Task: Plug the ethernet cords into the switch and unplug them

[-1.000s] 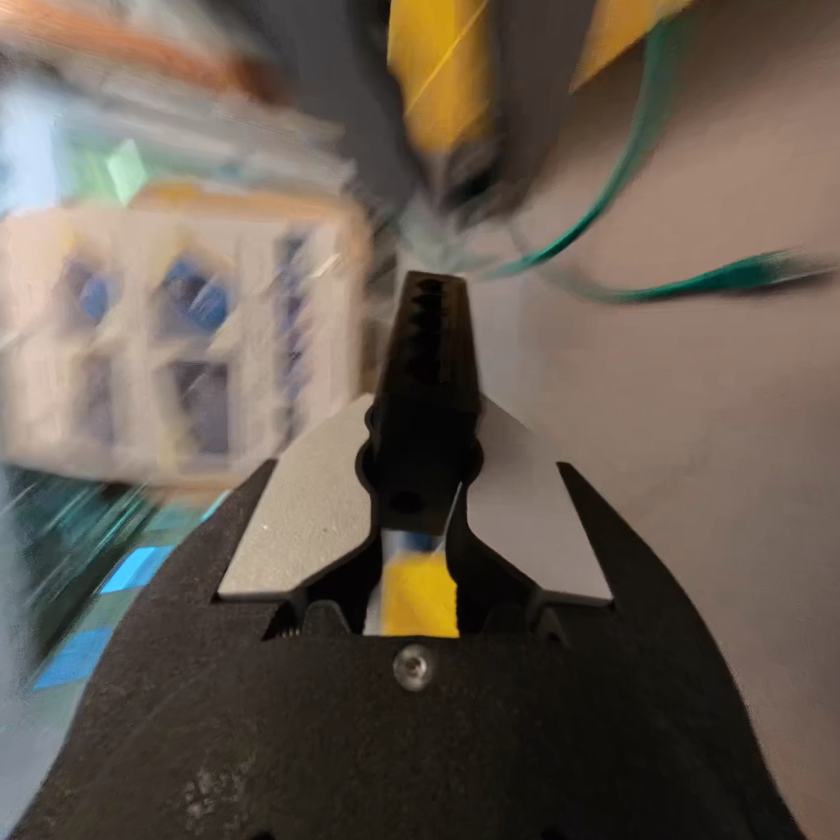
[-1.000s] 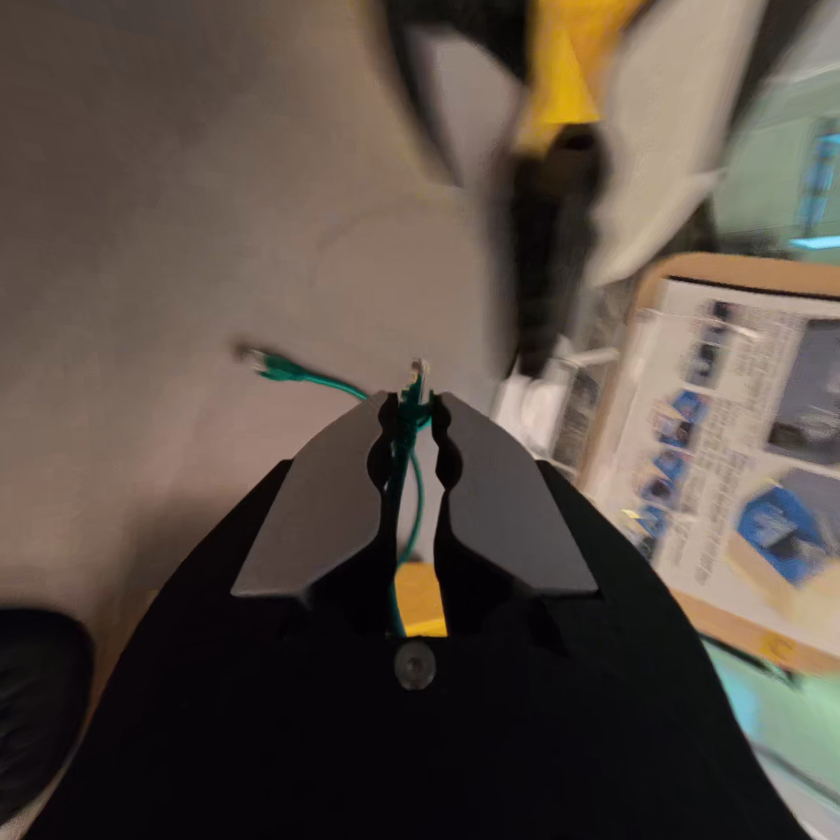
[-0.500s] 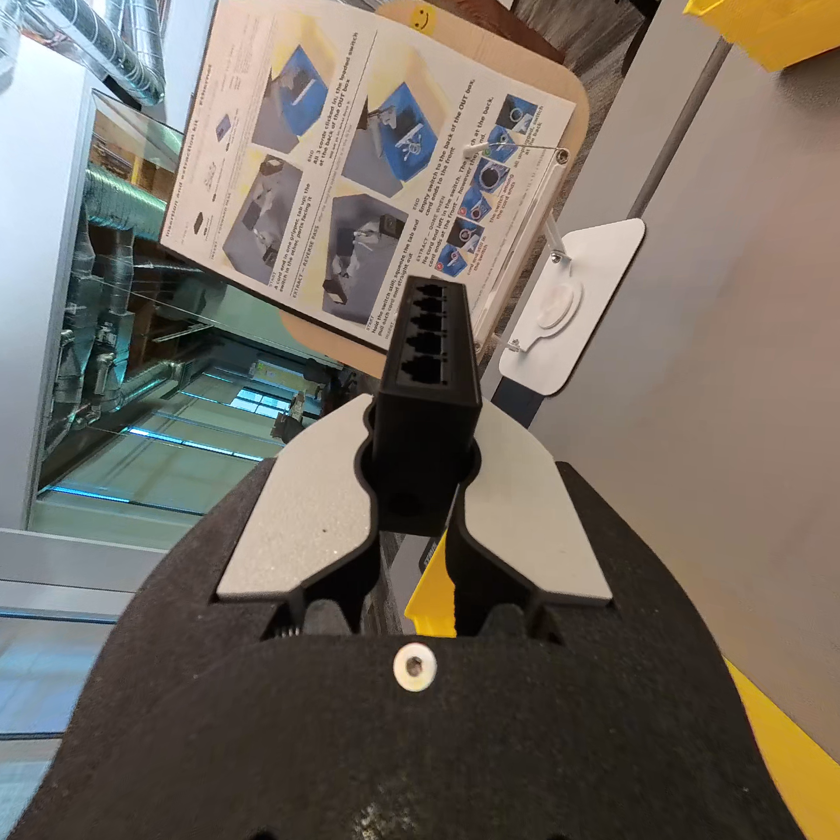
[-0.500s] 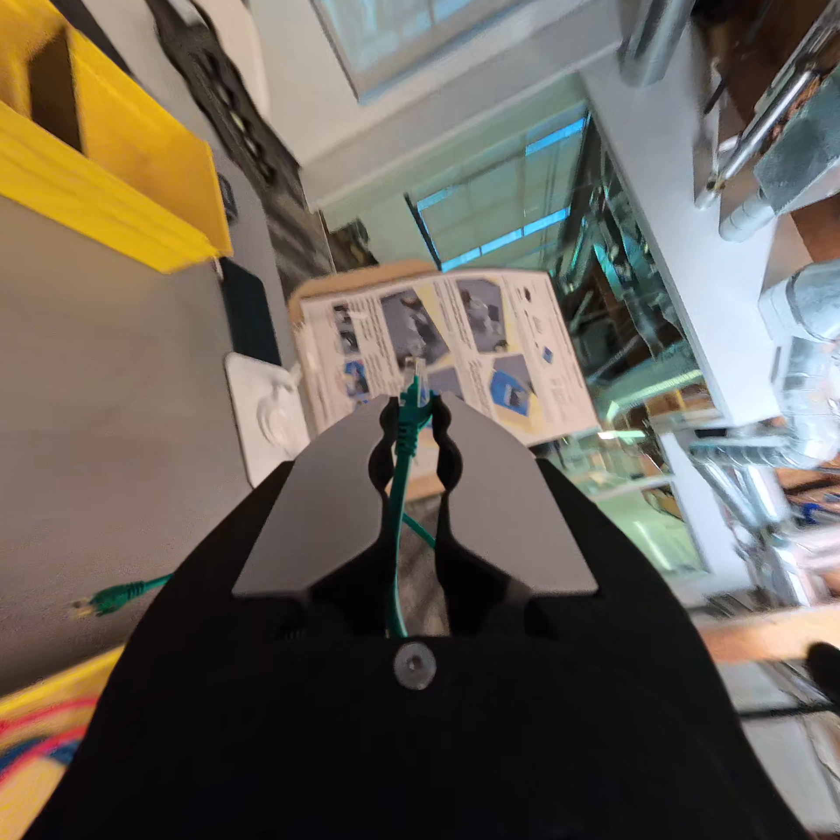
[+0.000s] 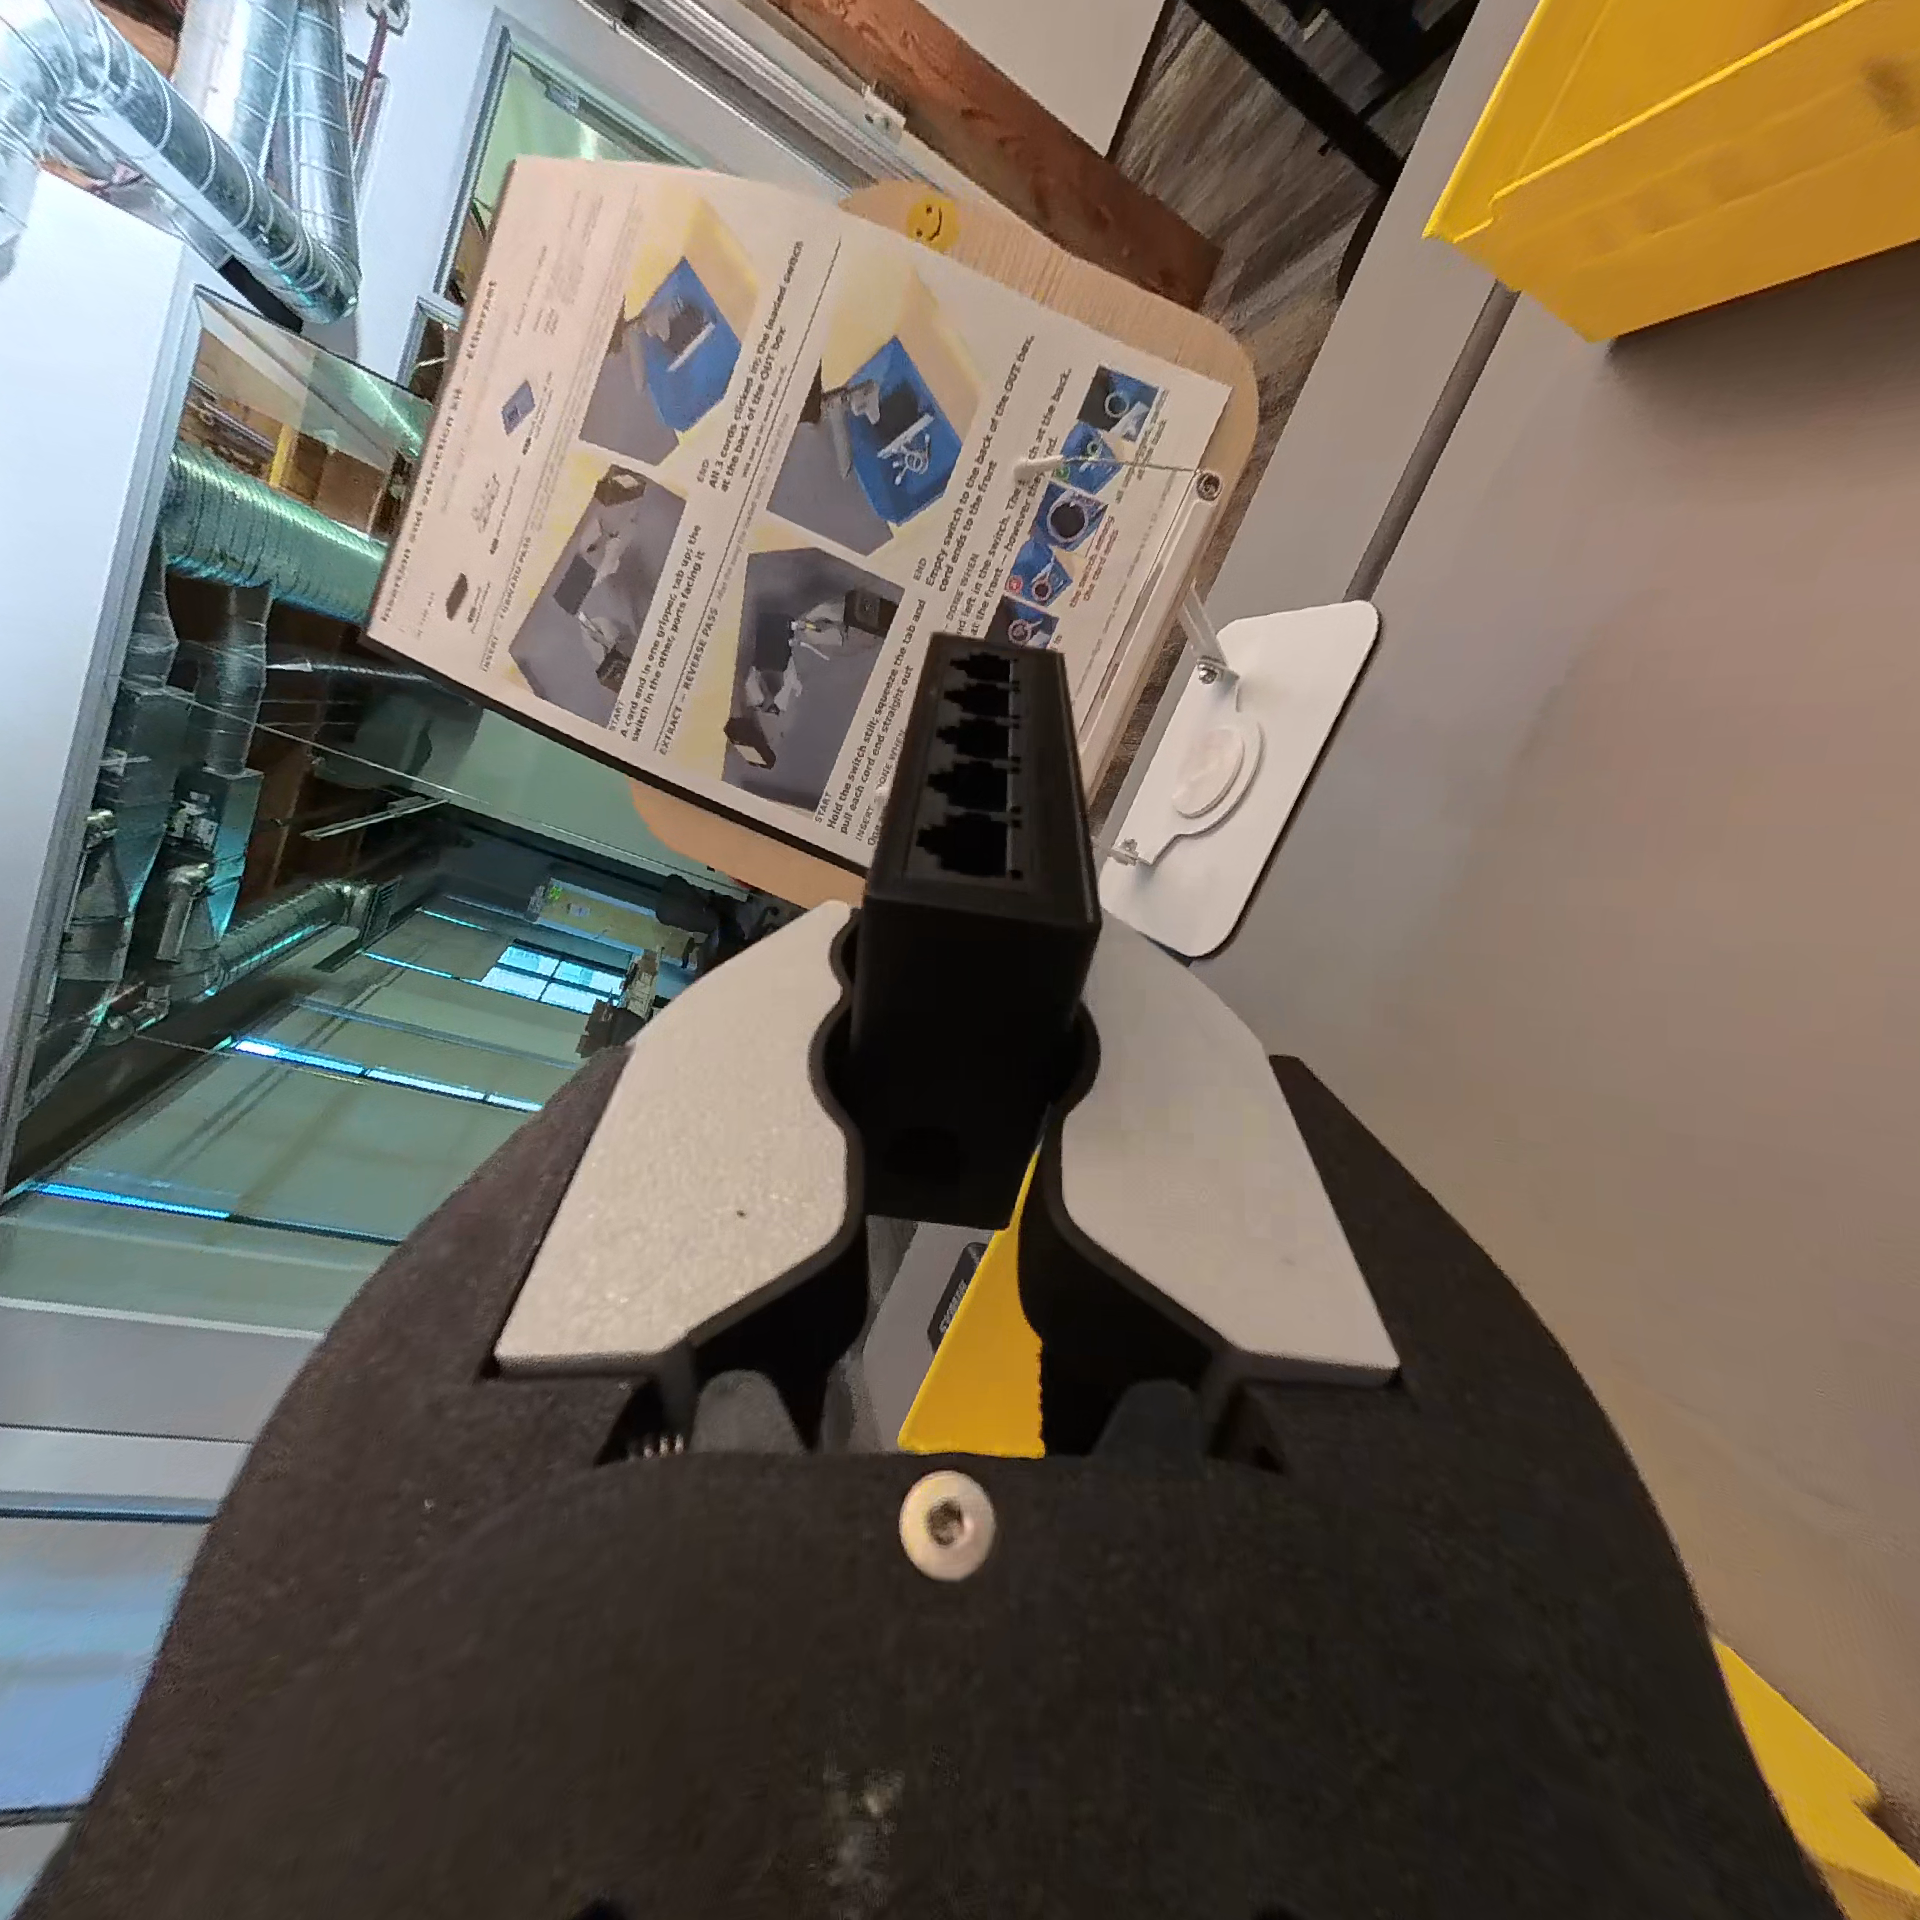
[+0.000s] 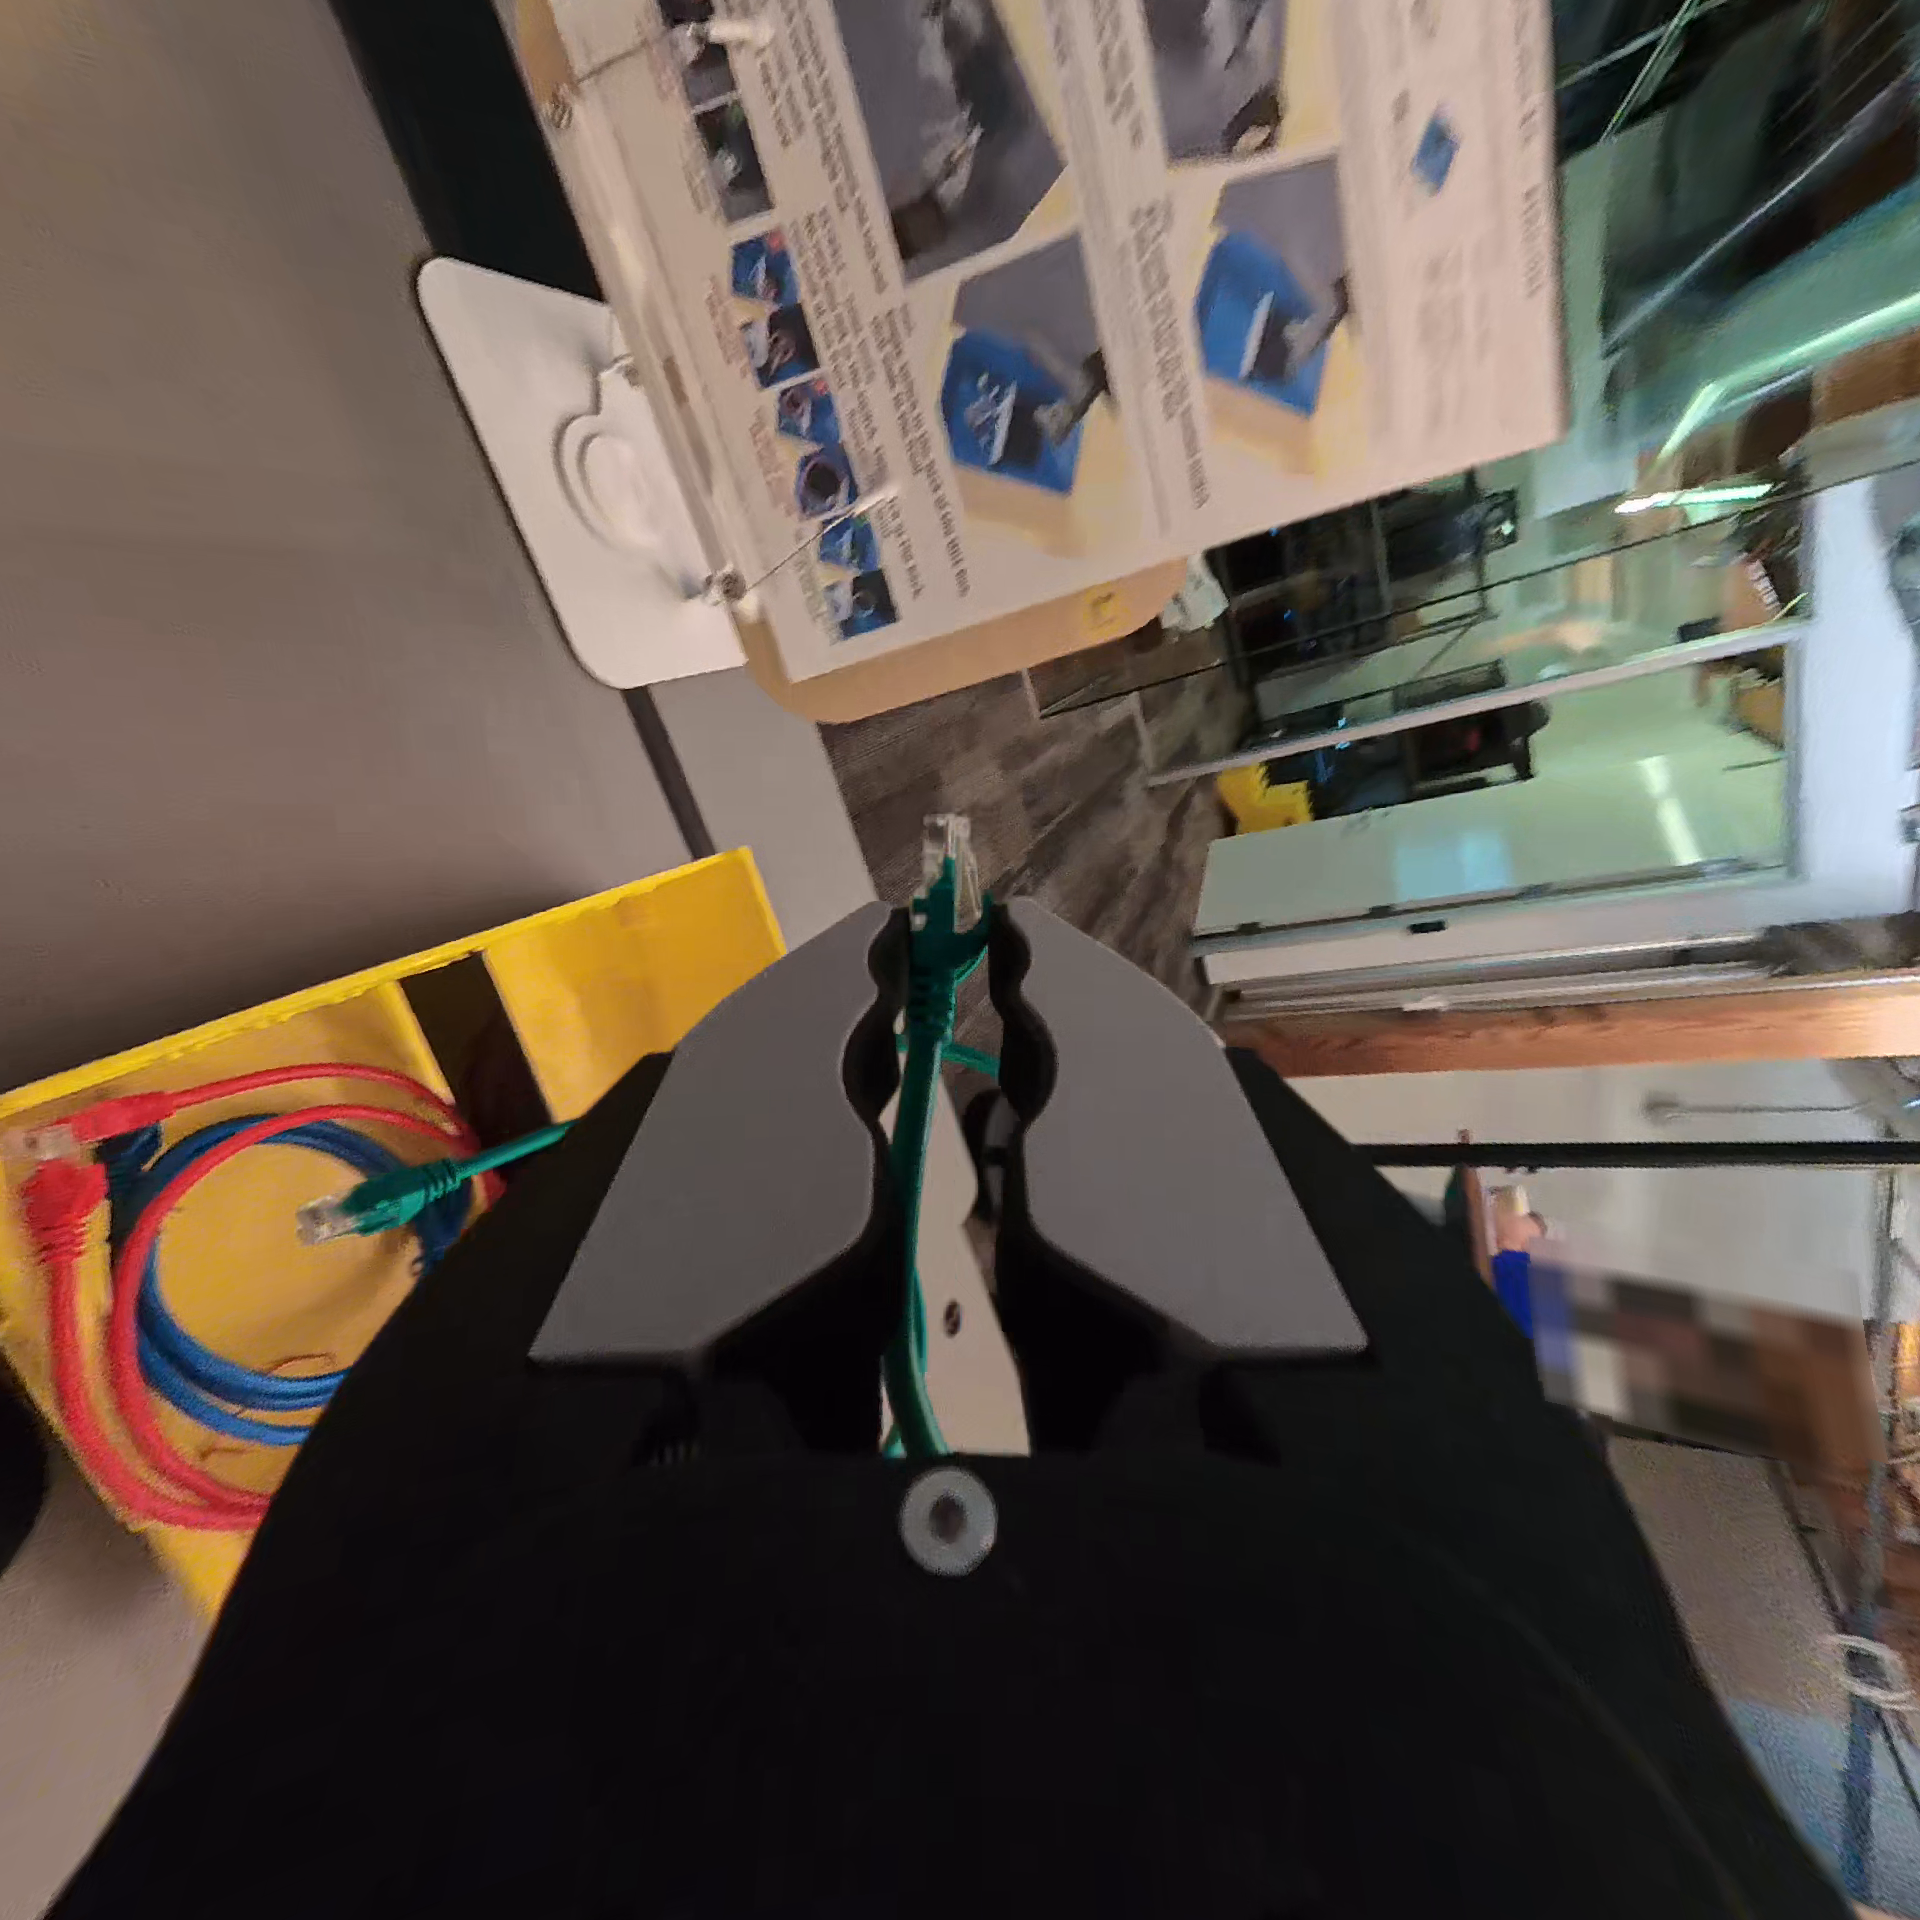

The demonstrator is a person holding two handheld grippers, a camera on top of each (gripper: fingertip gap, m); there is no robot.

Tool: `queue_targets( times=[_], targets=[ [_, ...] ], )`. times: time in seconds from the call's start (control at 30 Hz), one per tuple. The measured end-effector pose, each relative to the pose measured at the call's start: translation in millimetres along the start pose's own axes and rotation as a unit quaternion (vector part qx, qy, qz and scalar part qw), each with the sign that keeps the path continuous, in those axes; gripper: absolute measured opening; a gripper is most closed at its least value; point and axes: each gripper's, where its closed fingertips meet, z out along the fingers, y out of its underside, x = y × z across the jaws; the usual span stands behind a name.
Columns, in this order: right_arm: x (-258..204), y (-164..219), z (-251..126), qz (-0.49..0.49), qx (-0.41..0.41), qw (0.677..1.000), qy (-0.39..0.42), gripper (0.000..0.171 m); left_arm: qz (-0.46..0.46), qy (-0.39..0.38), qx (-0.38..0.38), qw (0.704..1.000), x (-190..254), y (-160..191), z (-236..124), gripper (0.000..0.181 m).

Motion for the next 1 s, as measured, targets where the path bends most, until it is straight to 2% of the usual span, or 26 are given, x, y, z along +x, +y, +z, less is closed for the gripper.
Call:
queue_targets(
  times=[0.3,0.4,0.5,0.6,0.63,0.67,0.7,0.77,0.83,0.93,1.0],
  targets=[
    [-106.9,57.7,30.9,0.114,-0.076,0.982,-0.130,0.016,-0.017,0.008,0.003,1.000,-3.3,0.7,-5.1,0.030],
    [-141.7,49.2,34.8,0.162,-0.041,0.966,-0.200,0.015,-0.019,0.011,0.005,1.000,-3.2,0.4,-5.9,0.030],
    [-163.1,51.9,48.8,0.191,-0.034,0.952,-0.236,0.015,-0.023,0.014,0.010,1.000,-3.1,-1.4,-7.6,0.030],
    [-181.4,91.0,74.3,0.199,-0.103,0.943,-0.248,0.016,-0.032,0.021,0.022,0.999,-2.2,-4.6,-9.5,0.030],
    [-185.6,103.9,80.4,0.201,-0.123,0.939,-0.248,0.020,-0.037,0.028,0.029,0.998,-1.4,-6.1,-10.2,0.030],
    [-186.5,109.6,84.0,0.207,-0.130,0.938,-0.246,0.031,-0.044,0.034,0.037,0.998,-0.7,-7.6,-11.1,0.030],
    [-183.5,105.1,84.4,0.210,-0.116,0.940,-0.242,0.035,-0.049,0.041,0.045,0.997,-0.3,-9.1,-12.4,0.030],
    [-159.2,69.0,78.7,0.193,-0.032,0.961,-0.194,0.046,-0.057,0.055,0.067,0.995,0.6,-13.0,-15.8,0.030],
    [-135.6,7.0,57.8,0.153,0.079,0.974,-0.144,0.047,-0.067,0.089,0.101,0.989,6.9,-20.4,-20.4,0.030],
    [-132.8,-98.4,14.3,0.045,0.226,0.967,-0.104,0.047,-0.071,0.152,0.155,0.974,23.9,-36.2,-29.6,0.030],
    [-141.5,-151.1,-6.5,-0.040,0.283,0.956,-0.071,0.047,-0.071,0.176,0.173,0.966,32.4,-45.4,-33.8,0.030]
  ],
)
